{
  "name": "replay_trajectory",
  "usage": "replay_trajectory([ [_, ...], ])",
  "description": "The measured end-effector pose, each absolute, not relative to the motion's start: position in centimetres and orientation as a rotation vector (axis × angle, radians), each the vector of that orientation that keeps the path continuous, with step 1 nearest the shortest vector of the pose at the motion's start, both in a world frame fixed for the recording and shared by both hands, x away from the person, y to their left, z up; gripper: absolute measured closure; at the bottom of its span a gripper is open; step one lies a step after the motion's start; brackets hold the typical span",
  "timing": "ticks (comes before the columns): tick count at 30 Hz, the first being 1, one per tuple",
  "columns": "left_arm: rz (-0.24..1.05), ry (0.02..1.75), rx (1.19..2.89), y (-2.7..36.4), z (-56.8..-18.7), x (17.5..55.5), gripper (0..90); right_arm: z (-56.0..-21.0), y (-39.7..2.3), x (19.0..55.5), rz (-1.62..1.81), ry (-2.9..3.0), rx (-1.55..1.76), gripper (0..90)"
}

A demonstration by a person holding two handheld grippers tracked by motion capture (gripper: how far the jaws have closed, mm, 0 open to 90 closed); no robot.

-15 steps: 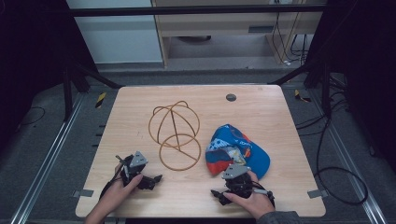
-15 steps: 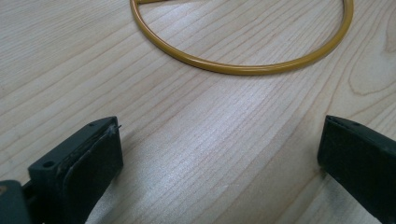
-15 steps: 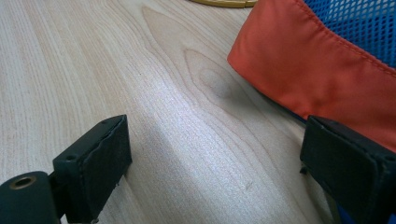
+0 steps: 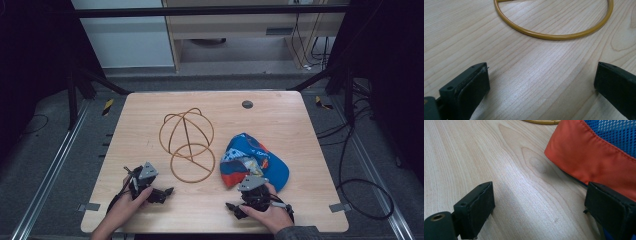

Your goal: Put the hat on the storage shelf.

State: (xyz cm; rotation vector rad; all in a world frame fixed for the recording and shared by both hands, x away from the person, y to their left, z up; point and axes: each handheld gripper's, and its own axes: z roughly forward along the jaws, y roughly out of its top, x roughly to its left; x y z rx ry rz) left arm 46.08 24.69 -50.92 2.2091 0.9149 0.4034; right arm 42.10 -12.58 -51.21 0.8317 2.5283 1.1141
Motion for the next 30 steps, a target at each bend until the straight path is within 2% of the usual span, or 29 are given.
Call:
replay_trajectory([
  [5,0.405,0.917,2.209,24.7,-50.9,46.1,0.0,-50.4,-13.2,42.0,1.137,2.51,0.839,19.5],
  [11,0.405,0.916,2.207,24.7,-50.9,46.1,0.0,-48.0,-15.1,41.9,1.119,2.462,0.866,21.1],
  [17,0.404,0.915,2.209,24.7,-50.9,46.0,0.0,-44.4,-18.2,43.0,0.983,2.419,0.916,17.9],
  [30,0.404,0.915,2.209,24.7,-50.9,46.0,0.0,-42.2,-20.3,46.4,0.833,2.469,0.977,22.7],
])
